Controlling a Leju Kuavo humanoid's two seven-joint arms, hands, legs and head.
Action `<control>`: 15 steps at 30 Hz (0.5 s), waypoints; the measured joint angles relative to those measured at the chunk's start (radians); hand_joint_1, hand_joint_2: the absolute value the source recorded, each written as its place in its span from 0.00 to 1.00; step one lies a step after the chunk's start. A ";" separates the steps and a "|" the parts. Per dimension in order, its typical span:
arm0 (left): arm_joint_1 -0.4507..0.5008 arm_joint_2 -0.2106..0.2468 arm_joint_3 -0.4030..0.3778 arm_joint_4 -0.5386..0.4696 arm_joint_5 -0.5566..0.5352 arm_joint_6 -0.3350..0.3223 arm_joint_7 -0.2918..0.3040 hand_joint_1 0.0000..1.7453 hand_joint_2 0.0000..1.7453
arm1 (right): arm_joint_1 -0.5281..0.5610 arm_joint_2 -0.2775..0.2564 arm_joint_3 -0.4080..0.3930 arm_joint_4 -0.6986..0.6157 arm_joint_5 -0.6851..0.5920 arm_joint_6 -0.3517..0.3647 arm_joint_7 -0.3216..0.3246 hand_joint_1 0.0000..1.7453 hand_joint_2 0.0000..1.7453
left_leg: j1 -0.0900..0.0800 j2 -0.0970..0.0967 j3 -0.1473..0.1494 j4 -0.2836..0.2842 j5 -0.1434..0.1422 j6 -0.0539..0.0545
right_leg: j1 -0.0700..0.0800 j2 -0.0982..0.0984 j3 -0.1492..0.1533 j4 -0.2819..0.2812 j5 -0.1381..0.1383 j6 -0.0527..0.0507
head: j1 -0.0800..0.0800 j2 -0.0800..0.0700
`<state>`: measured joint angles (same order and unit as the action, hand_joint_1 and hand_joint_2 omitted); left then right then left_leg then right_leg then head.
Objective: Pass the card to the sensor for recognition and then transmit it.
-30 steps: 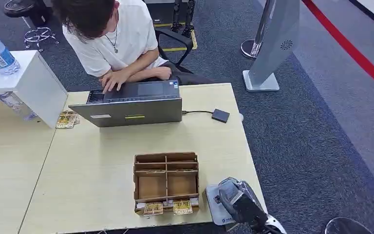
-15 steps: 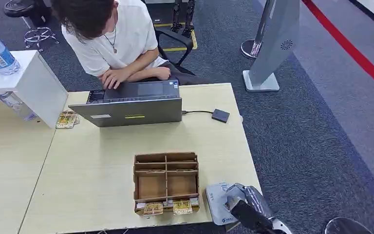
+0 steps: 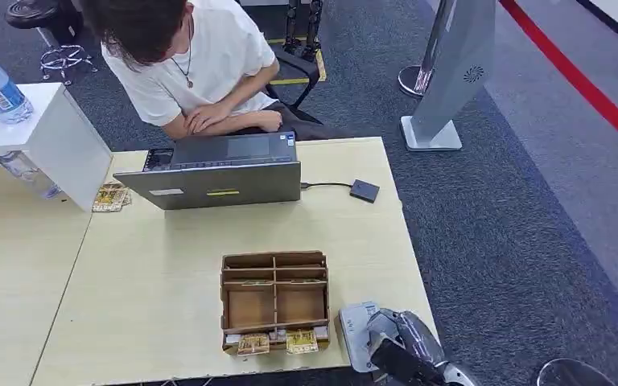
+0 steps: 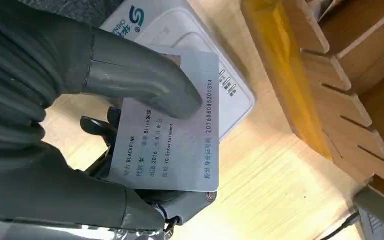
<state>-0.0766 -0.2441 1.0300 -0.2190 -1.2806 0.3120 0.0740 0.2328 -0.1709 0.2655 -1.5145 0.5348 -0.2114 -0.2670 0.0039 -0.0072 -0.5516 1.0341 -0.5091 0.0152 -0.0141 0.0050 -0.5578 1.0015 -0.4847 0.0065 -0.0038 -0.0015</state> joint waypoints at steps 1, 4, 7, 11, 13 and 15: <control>0.000 0.000 0.000 0.000 0.000 0.000 0.000 0.00 0.00 | 0.000 0.000 0.005 0.000 0.010 -0.006 0.007 1.00 1.00 | 0.000 0.000 0.000 0.000 0.000 0.000 | 0.000 0.000 0.000 0.000 0.000 0.000 | 0.000 0.000; 0.000 -0.001 0.000 0.000 0.000 0.000 0.000 0.00 0.00 | -0.003 -0.003 0.020 0.000 0.040 -0.027 0.025 1.00 1.00 | 0.000 0.000 0.000 0.000 0.000 0.000 | 0.000 0.000 0.000 0.000 0.000 0.000 | 0.000 0.000; 0.000 -0.002 0.000 0.000 0.000 0.000 0.000 0.00 0.00 | -0.008 -0.003 0.035 0.003 0.069 -0.048 0.040 1.00 1.00 | 0.000 0.000 0.000 0.000 0.000 0.000 | 0.000 0.000 0.000 0.000 0.000 0.000 | 0.000 0.000; 0.000 -0.003 0.000 0.000 0.000 -0.001 0.000 0.00 0.00 | -0.019 -0.003 0.056 0.013 0.119 -0.078 0.068 1.00 1.00 | 0.000 0.000 0.000 0.000 0.000 0.000 | 0.000 0.000 0.000 0.000 0.000 0.000 | 0.000 0.000; 0.000 -0.003 0.000 0.000 0.000 -0.001 0.000 0.00 0.00 | -0.025 -0.003 0.066 0.020 0.138 -0.090 0.078 1.00 1.00 | 0.000 0.000 0.000 0.000 0.000 0.000 | 0.000 0.000 0.000 0.000 0.000 0.000 | 0.000 0.000; 0.000 -0.003 0.000 0.000 -0.002 -0.004 0.000 0.00 0.00 | -0.032 -0.003 0.077 0.030 0.154 -0.103 0.088 1.00 1.00 | 0.000 0.000 0.000 0.000 0.000 0.000 | 0.000 0.000 0.000 0.000 0.000 0.000 | 0.000 0.000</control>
<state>-0.0766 -0.2468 1.0300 -0.2190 -1.2821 0.3078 0.0740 0.2007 -0.1743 0.3425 -1.4844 0.6893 -0.3143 -0.1790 0.0039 -0.0071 -0.5515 1.0341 -0.5091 0.0152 -0.0141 0.0050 -0.5577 1.0015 -0.4846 0.0064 -0.0042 -0.0015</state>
